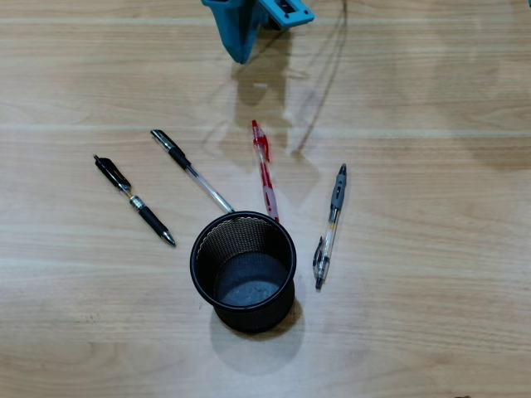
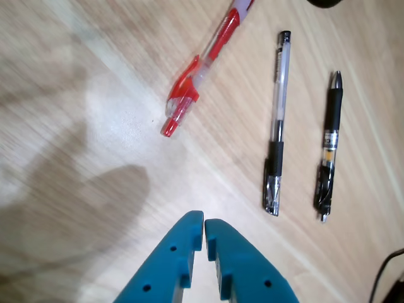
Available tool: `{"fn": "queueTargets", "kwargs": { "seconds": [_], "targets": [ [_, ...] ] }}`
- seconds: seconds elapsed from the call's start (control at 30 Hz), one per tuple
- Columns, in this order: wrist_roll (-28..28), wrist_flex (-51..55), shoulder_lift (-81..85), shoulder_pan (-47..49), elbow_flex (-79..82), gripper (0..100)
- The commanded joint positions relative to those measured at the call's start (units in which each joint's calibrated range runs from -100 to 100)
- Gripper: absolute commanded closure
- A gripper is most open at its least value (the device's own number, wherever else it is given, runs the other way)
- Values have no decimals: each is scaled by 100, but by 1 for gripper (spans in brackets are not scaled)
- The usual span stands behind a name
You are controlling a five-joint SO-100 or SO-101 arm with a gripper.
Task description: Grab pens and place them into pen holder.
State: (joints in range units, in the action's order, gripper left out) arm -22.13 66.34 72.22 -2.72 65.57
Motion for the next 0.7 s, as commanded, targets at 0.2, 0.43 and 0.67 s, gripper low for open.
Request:
{"fn": "queueTargets", "kwargs": {
  "seconds": [0.2, 0.43, 0.67],
  "targets": [
    [-562, -41, -1944, -474, -1453, 97],
    [-499, -32, -2827, -757, -2240, 97],
    [-138, 205, -4517, -1150, -3987, 97]
  ]
}}
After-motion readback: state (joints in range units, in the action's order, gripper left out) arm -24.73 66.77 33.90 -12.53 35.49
